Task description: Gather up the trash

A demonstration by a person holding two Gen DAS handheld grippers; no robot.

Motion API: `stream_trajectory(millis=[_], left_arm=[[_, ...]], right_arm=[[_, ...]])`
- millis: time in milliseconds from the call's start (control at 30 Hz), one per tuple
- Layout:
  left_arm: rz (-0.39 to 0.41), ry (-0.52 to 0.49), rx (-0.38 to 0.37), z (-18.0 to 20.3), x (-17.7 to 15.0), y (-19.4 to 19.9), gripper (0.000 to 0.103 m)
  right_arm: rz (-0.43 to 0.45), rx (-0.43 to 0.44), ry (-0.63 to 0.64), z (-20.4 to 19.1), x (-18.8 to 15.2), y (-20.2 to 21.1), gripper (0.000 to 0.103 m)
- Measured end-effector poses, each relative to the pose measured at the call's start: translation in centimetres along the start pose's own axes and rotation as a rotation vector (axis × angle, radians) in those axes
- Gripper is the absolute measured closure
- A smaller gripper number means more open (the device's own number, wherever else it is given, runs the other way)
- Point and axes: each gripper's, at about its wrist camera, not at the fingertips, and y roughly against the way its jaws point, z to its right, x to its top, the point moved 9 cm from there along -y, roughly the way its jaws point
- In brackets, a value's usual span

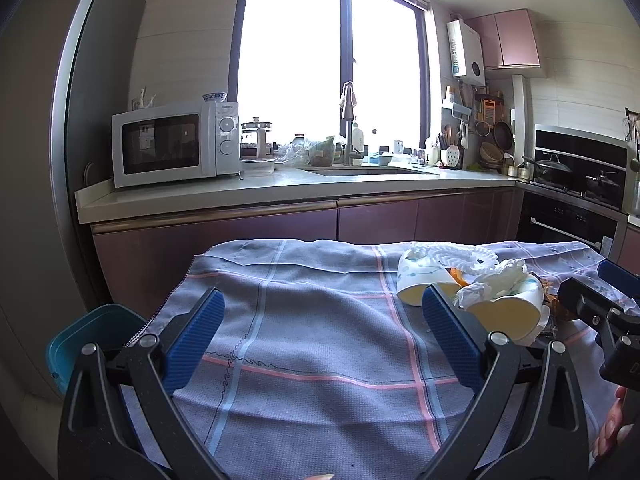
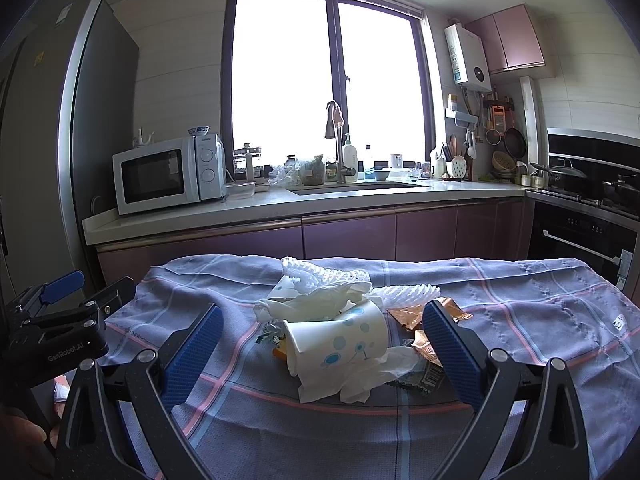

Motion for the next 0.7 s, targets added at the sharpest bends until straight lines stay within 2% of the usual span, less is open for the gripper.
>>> stream_trajectory(millis=[700], left_arm=[[-0.009,-0.011,-0.021,1.4,-0.4,-0.5,0.006]], right_arm=[[-0.018,0.009,-0.021,0.7,-0.3,-0.5,0.007]])
